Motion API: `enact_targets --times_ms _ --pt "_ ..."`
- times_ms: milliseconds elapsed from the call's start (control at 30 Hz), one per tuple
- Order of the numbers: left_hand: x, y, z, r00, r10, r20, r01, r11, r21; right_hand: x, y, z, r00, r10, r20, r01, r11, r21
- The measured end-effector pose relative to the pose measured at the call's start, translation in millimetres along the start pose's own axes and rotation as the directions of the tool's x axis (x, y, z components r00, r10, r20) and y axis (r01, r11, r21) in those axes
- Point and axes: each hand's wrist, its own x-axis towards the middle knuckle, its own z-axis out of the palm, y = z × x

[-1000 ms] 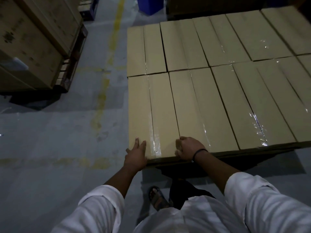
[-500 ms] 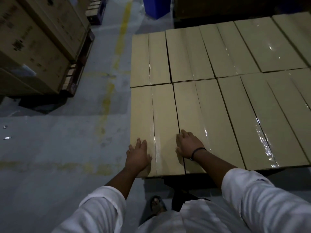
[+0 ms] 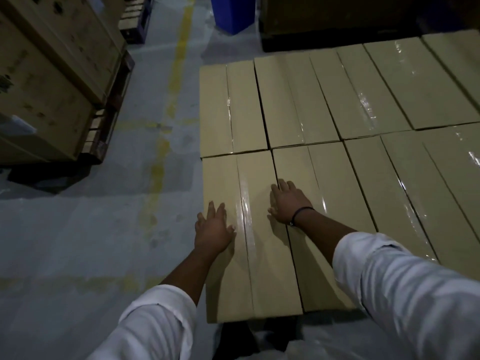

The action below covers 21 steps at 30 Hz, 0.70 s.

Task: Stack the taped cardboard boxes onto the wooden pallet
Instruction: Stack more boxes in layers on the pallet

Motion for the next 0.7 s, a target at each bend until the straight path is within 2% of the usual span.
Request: enact_targets --times_ms 400,600,700 --pt "146 -30 -48 0.997 0.075 -0.015 -0.075 0.997 -0.015 108 -9 -26 0.993 0.103 0.054 -0.103 0.995 -0.008" --pt "186 -37 -64 0.992 0.119 -0.032 -0.120 0.993 -0.009 139 -9 -35 0.986 0.115 0.117 -0.114 0.993 -0.011" --pt "199 -38 -68 0.992 0.126 0.016 -0.126 0.992 0.006 149 -4 -37 0.983 0.104 0.151 -0.103 0.995 -0.018"
